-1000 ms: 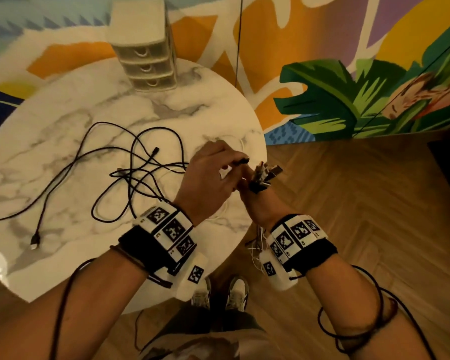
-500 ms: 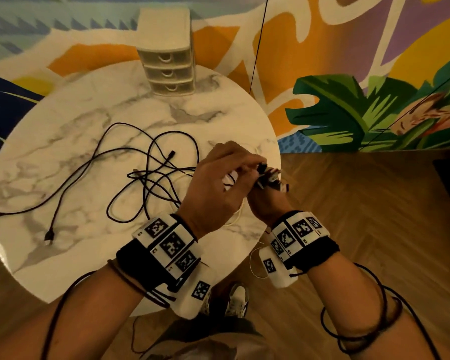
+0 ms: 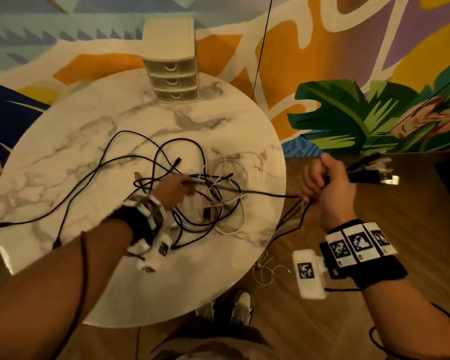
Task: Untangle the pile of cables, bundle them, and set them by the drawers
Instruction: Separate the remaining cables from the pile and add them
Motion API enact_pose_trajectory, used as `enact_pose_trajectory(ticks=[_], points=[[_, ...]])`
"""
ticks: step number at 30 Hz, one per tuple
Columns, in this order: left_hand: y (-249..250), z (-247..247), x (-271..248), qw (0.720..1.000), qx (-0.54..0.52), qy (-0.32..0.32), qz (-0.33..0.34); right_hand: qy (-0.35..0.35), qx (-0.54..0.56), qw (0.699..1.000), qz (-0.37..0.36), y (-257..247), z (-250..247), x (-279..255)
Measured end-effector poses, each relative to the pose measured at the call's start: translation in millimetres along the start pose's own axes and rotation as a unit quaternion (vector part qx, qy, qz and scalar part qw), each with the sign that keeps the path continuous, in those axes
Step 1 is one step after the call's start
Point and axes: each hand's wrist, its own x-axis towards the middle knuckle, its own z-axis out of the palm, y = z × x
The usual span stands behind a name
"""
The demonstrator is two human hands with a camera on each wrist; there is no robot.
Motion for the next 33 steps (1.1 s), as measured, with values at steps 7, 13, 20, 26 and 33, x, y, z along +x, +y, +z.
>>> enact_pose_trajectory(ticks=[7, 13, 20, 26, 33], points=[[83.3, -94.3, -8.4, 0.957, 0.07, 0.261, 0.103, 0.105, -0.184, 0.975, -0.06, -20.5, 13.9, -2.3], [153.3, -36.7, -65.4, 0.882, 0.352, 0.269, 0.163, -0.165, -0.346, 0.922, 0.057, -5.5, 78.8, -22.2], [111.9, -13.3, -63.1, 0.893, 0.371, 0.176, 0.186, -0.214, -0.375, 0.898, 0.08, 7.5, 76.9, -20.5], [112.5, 1.4, -63.0, 0.904, 0.352, 0.188, 0.152, -0.22, -0.402, 0.884, 0.089, 17.5, 73.5, -19.0], [78.2, 17.7, -44.5, 0.965, 0.168, 0.134, 0.149, -0.166, -0.388, 0.904, 0.072, 12.6, 59.7, -14.5]])
